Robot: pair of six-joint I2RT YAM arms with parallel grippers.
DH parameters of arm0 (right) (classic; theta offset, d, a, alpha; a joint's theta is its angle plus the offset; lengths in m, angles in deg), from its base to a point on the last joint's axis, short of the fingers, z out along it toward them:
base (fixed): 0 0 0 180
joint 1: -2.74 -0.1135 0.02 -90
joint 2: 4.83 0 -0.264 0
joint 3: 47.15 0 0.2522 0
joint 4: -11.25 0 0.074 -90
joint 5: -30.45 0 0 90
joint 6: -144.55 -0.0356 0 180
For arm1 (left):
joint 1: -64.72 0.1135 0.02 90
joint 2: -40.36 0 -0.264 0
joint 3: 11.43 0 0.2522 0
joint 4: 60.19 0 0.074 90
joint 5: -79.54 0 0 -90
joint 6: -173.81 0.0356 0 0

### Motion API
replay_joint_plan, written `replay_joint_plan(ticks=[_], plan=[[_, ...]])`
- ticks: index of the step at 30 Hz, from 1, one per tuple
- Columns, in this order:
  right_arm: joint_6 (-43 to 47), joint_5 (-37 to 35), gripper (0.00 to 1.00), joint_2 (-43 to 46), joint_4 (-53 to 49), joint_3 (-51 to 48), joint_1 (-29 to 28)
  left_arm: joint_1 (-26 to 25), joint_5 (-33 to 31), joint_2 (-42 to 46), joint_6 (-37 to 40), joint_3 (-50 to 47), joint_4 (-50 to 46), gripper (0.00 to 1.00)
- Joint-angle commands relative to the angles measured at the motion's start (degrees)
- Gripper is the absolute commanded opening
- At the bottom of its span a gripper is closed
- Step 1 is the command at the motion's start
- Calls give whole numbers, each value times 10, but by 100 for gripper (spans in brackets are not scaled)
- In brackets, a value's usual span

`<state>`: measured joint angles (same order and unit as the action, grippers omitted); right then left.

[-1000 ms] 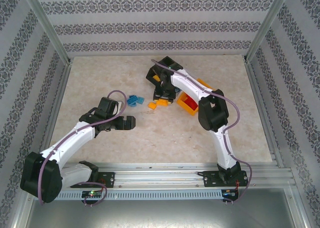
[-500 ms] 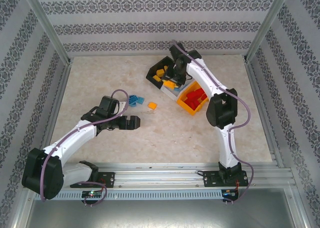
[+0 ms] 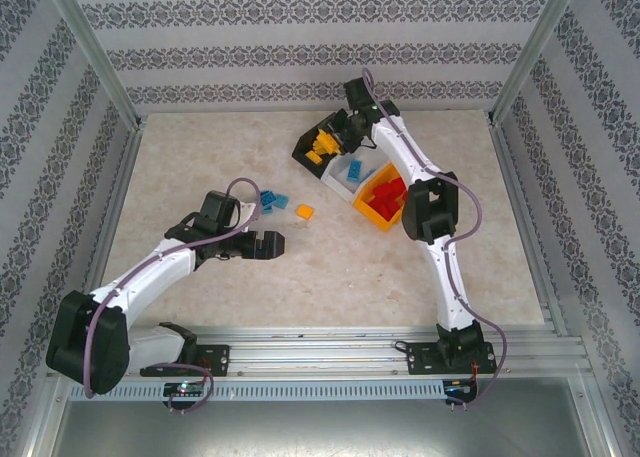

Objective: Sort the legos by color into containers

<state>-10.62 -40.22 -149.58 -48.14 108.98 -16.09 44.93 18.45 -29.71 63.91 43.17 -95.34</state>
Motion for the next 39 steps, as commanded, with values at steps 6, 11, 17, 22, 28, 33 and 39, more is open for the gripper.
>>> replay_joint_plan(ticks=[6, 11, 17, 22, 28, 33, 39], plan=[[-63, -2, 64, -59, 46, 86, 24, 1, -22, -14, 12, -3, -9, 100], [-22, -7, 70, -27, 26, 81, 25, 1, -41, -11, 12, -1, -15, 100], [39, -21, 76, 40, -21, 25, 24, 7, -51, -2, 9, 1, -19, 100], [54, -13, 77, 54, -40, 22, 25, 16, -57, 4, 9, 4, -26, 100], [134, -50, 75, 68, -155, 57, -21, 40, -70, 14, -4, 27, -63, 100], [170, -130, 74, 55, -294, 50, -89, 84, -188, 18, -31, 68, -146, 100], [206, -138, 74, 18, -316, 58, -149, 96, -223, 38, -36, 56, -157, 100]])
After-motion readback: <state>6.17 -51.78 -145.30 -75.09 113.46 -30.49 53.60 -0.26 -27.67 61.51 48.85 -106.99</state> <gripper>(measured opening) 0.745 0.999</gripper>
